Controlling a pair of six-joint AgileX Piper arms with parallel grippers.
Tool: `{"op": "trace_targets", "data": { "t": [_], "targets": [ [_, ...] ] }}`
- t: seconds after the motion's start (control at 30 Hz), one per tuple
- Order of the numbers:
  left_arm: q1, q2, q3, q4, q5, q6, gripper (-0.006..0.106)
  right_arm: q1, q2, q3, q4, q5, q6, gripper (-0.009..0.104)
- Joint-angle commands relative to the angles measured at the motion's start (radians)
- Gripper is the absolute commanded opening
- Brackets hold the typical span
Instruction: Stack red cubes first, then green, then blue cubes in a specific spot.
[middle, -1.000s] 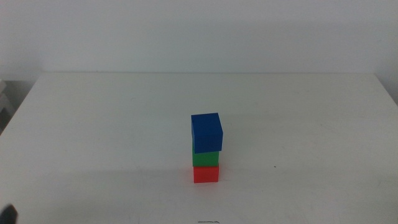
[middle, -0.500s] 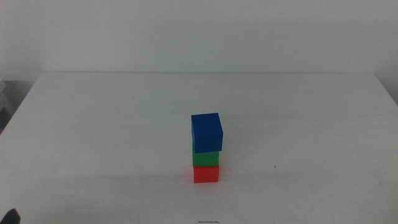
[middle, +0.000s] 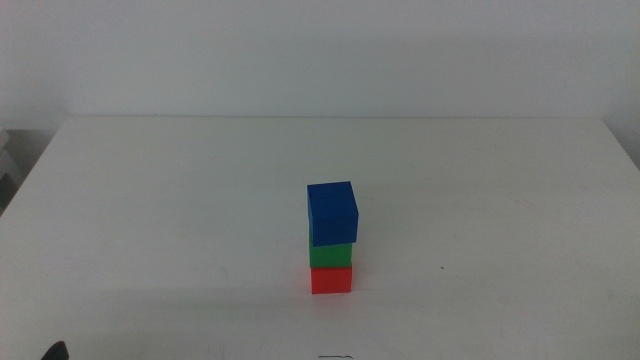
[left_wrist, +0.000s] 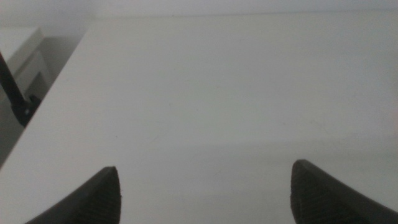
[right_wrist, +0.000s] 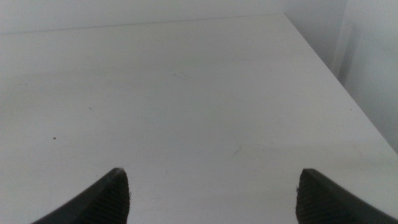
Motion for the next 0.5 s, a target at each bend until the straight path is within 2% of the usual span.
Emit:
{"op": "trace_targets", "data": {
  "t": [0.0,0.23,0.47],
  "targets": [
    [-0.020,-0.023,-0.003,0.038,-0.085,-0.012,0.094,-0.008,-0.023,-0.017,-0.005,-0.072,-0.010,0.074],
    [0.030,-0.023,-0.003,-0.005,-0.084,-0.012,0.094,-0.008,-0.023,-0.017,-0.005,-0.071,-0.010,0.074],
    [0.043,-0.022,-0.004,0.005,-0.078,-0.012,0.094,-0.008,-0.023,-0.017,-0.005,-0.069,-0.010,0.074]
  ]
}}
